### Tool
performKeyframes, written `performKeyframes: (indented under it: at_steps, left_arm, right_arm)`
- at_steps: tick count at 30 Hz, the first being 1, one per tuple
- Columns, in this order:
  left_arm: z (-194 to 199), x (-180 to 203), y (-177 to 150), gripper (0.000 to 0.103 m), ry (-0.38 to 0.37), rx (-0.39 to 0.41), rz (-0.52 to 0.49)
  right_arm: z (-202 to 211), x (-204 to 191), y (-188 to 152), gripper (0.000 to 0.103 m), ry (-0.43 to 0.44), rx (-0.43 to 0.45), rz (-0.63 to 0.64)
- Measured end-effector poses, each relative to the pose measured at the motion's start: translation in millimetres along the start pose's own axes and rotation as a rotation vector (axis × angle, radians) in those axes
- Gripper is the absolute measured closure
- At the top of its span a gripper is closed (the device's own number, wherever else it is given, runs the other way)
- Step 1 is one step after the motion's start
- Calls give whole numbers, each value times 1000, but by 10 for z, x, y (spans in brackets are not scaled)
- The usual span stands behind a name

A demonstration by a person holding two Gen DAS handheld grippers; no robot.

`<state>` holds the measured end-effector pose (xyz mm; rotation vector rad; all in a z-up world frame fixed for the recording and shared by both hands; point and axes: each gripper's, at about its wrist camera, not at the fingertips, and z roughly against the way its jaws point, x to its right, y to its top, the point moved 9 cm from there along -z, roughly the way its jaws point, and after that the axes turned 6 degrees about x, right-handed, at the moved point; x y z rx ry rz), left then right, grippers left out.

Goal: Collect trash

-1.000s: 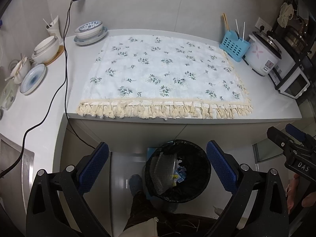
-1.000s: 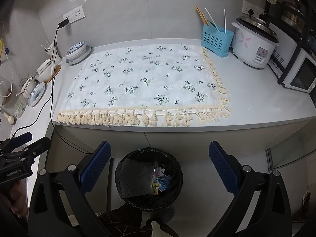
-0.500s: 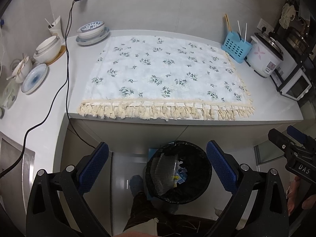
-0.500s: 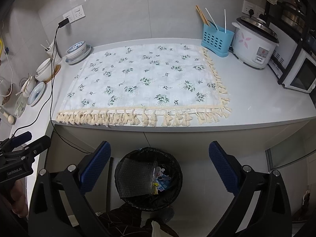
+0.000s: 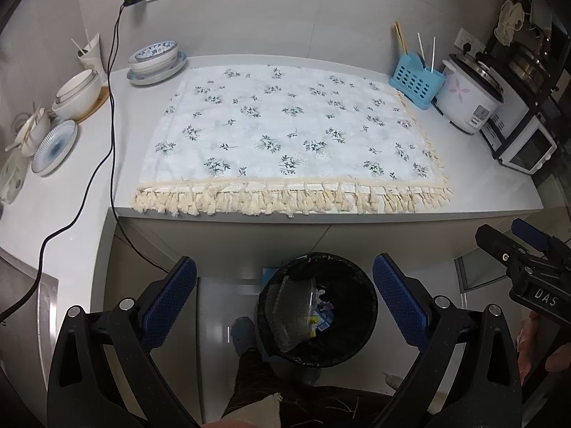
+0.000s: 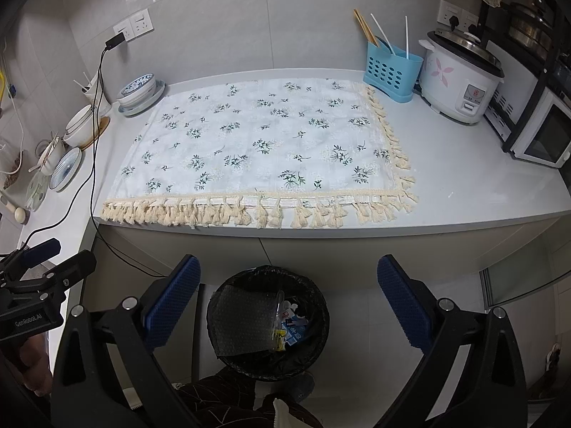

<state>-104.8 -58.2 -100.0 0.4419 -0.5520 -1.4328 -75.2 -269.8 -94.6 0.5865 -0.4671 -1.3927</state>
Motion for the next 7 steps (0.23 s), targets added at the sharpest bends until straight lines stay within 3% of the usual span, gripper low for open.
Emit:
performKeyframes:
  at_steps: [7]
  left_arm:
    - [0, -40, 15, 6, 7, 0, 26]
  right_arm:
    - [0, -1, 0, 8, 0, 0, 1]
